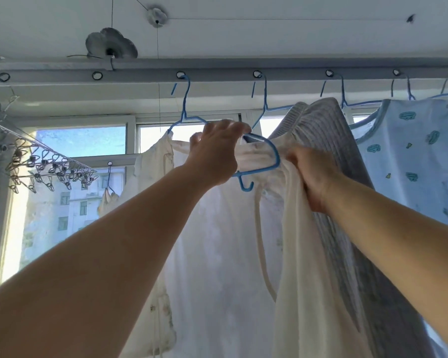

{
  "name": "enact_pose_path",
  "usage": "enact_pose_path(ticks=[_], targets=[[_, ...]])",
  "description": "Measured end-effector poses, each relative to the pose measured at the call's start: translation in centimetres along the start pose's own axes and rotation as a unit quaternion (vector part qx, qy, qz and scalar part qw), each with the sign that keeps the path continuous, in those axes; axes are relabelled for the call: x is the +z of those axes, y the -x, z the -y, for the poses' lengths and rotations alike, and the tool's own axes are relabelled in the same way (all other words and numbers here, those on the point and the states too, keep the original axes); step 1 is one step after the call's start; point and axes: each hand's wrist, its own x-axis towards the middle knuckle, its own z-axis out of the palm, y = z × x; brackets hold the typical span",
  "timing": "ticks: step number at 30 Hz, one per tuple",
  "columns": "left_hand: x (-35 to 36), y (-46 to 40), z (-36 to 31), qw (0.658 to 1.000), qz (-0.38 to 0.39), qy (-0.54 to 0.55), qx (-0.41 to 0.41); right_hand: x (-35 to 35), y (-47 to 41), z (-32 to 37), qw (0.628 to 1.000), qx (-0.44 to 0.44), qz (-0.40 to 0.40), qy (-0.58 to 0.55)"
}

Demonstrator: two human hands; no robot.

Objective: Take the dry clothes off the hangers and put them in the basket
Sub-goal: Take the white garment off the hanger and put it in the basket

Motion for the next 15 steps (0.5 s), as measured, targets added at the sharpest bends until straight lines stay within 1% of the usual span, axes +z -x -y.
enact_pose_path(ticks=[2,4,6,8,10,12,15], targets=[[0.1,-0.3,0.1,0.999,-0.027,0.022,0.004,-0.1,0.2,-0.5,0.998,-0.016,0.037,0.041],[0.3,-0.5,0.4,0.998,-0.044,0.044,0.004,-0.1,0.3,-0.9,0.996,-0.033,0.018,0.085],[0.4,-0.4,0.6,0.996,-0.052,0.067,0.014,-0.3,0.2,-1.5,0.994,-0.038,-0.012,0.099],[0.5,-0.2,0.8,0.993,-0.064,0.097,0.029,-0.4,0.5,-2.2,0.991,-0.022,-0.011,0.131],[0.3,0.2,1.1,0.985,-0.079,0.15,0.026,-0.2,0.6,-3.0,0.987,-0.012,-0.009,0.157],[0.3,0.3,1.7,0.971,-0.111,0.21,-0.002,0.3,0.5,-3.4,0.987,-0.018,-0.019,0.161],[0.2,0.8,3.6,0.947,-0.168,0.25,-0.109,1.2,0.3,-3.7,0.987,-0.021,-0.018,0.158]])
